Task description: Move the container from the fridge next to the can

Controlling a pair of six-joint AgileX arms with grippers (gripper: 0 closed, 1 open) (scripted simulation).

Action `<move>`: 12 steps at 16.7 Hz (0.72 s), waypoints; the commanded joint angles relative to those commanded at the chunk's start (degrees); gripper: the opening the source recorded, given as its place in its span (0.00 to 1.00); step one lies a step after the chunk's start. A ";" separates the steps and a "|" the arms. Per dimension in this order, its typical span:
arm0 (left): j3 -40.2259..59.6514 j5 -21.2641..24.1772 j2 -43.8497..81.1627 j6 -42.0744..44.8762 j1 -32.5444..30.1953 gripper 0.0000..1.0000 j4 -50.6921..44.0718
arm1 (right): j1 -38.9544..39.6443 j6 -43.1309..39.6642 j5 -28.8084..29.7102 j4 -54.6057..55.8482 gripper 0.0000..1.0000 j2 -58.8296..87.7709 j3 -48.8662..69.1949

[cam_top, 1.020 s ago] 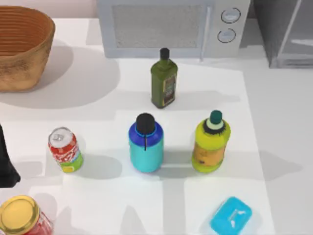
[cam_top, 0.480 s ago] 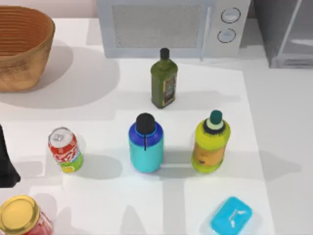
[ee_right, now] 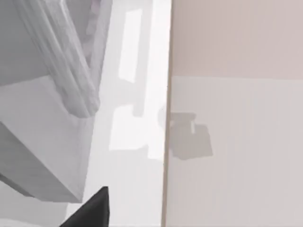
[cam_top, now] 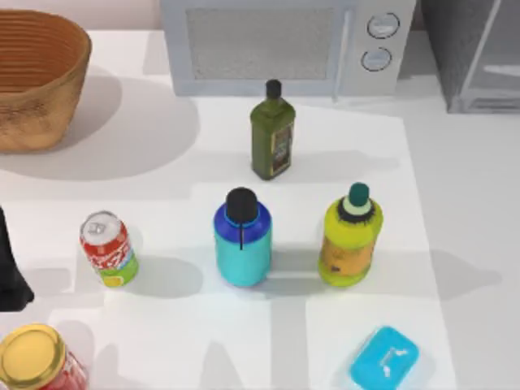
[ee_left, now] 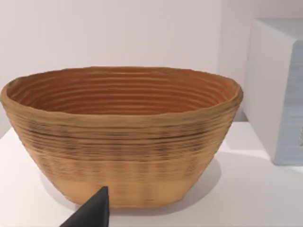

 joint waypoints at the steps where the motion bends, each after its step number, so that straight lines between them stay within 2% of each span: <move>1: 0.00 0.00 0.00 0.00 0.00 1.00 0.00 | 3.10 5.32 0.69 4.23 1.00 0.05 -0.11; 7: 0.00 0.00 0.00 0.00 0.00 1.00 0.00 | 20.39 33.78 4.47 28.15 1.00 0.02 -0.67; 10: 0.00 0.00 0.00 0.00 0.00 1.00 0.00 | 26.22 41.88 5.70 35.90 1.00 -0.20 -0.81; 12: 0.00 0.00 0.00 0.00 0.00 1.00 0.00 | 28.07 44.14 6.09 38.13 1.00 -0.36 -0.86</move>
